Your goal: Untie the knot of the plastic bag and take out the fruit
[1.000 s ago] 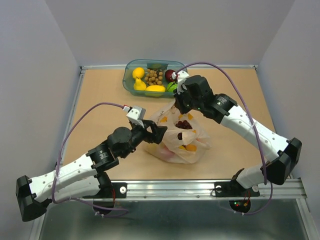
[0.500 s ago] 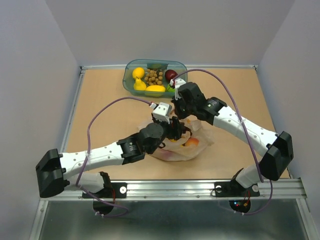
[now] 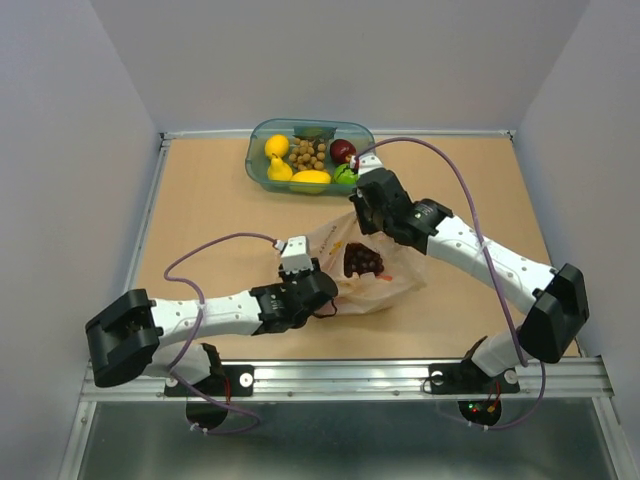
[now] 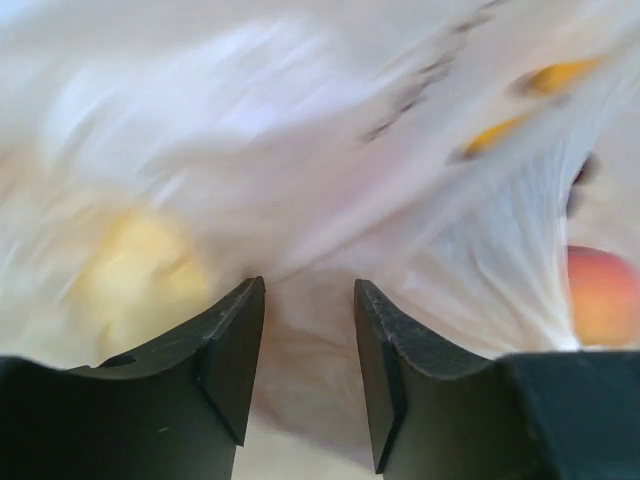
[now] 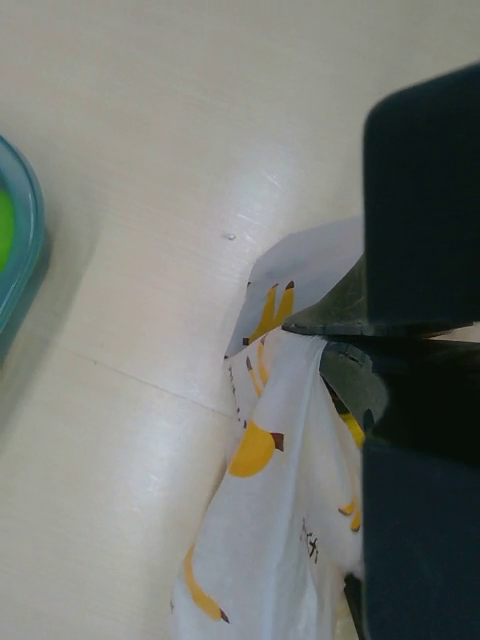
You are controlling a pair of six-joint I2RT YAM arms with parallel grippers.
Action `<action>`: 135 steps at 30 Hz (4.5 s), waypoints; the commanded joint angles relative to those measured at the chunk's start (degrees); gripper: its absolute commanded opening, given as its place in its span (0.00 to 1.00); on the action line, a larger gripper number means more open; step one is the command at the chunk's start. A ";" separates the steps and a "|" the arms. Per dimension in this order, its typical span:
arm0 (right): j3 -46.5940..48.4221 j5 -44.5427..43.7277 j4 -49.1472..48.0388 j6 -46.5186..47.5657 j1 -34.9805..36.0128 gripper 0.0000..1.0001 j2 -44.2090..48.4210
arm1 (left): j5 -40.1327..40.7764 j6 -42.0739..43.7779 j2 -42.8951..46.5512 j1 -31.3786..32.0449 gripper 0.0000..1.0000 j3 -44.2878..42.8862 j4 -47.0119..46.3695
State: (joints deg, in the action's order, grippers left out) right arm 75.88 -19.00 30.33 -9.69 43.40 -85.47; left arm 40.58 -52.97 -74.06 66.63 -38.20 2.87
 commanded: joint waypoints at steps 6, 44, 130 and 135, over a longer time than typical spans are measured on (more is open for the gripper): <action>-4.33 -1.87 -5.45 -1.48 -2.09 0.49 3.98 | 5.22 -3.39 12.01 -6.51 0.47 7.26 6.11; -35.28 7.22 -8.44 -19.76 -8.59 0.29 27.90 | -24.82 25.70 25.01 -25.87 0.89 -2.05 -13.42; -24.21 25.06 5.97 -21.16 -5.87 0.50 31.77 | -3.66 8.23 -5.74 8.25 0.51 0.76 -15.44; -19.54 28.32 4.92 -19.58 -4.64 0.50 26.77 | -3.31 8.06 -5.04 8.25 0.52 0.93 -16.06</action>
State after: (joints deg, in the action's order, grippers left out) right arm 52.64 5.78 36.45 -31.68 37.69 -55.75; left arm 34.83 -45.45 -81.52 75.24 -37.36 -10.94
